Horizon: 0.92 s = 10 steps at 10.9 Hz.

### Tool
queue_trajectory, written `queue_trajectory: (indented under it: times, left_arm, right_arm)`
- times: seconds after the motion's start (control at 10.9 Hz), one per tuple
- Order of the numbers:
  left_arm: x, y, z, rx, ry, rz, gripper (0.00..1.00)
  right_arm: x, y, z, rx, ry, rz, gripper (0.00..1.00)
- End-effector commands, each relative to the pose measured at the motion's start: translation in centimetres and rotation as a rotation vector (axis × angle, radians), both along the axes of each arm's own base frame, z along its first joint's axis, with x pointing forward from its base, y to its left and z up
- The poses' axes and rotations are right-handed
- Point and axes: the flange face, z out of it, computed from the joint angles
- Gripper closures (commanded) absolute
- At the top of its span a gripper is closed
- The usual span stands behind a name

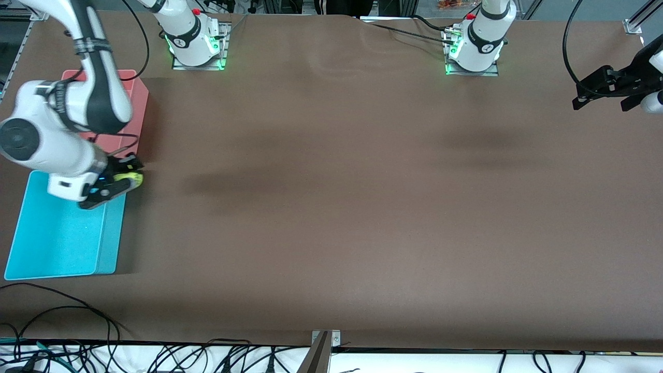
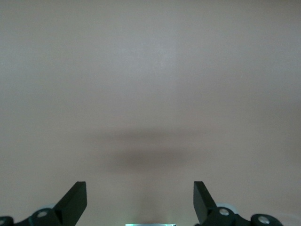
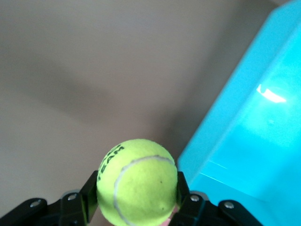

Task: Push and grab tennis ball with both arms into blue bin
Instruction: 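Carry the ball with the right gripper over the cyan bin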

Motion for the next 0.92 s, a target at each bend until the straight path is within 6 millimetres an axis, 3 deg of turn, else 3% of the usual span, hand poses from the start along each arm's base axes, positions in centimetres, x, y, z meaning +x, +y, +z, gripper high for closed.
queue_trajectory:
  times: [0.0, 0.27, 0.46, 0.55, 0.82]
  left_arm:
    - [0.2, -0.3, 0.6, -0.010, 0.006, 0.004, 0.00]
    - [0.1, -0.3, 0.8, -0.013, 0.001, -0.001, 0.00]
    - [0.1, -0.5, 1.0, -0.013, -0.002, -0.007, 0.00]
    - [0.1, -0.7, 1.0, -0.025, -0.002, -0.007, 0.00]
    - [0.1, -2.5, 1.0, -0.022, -0.003, -0.029, 0.00]
  right_arm:
    - [3.3, -8.3, -1.9, 0.016, 0.006, 0.061, 0.76]
    - [3.6, -13.6, -4.2, 0.039, 0.022, 0.087, 0.76]
    - [2.8, -15.1, -5.7, 0.085, 0.054, 0.091, 0.76]
    - [2.2, -16.7, -7.2, 0.112, 0.072, 0.084, 0.76]
    - [1.2, -18.7, -11.3, 0.198, 0.106, 0.094, 0.76]
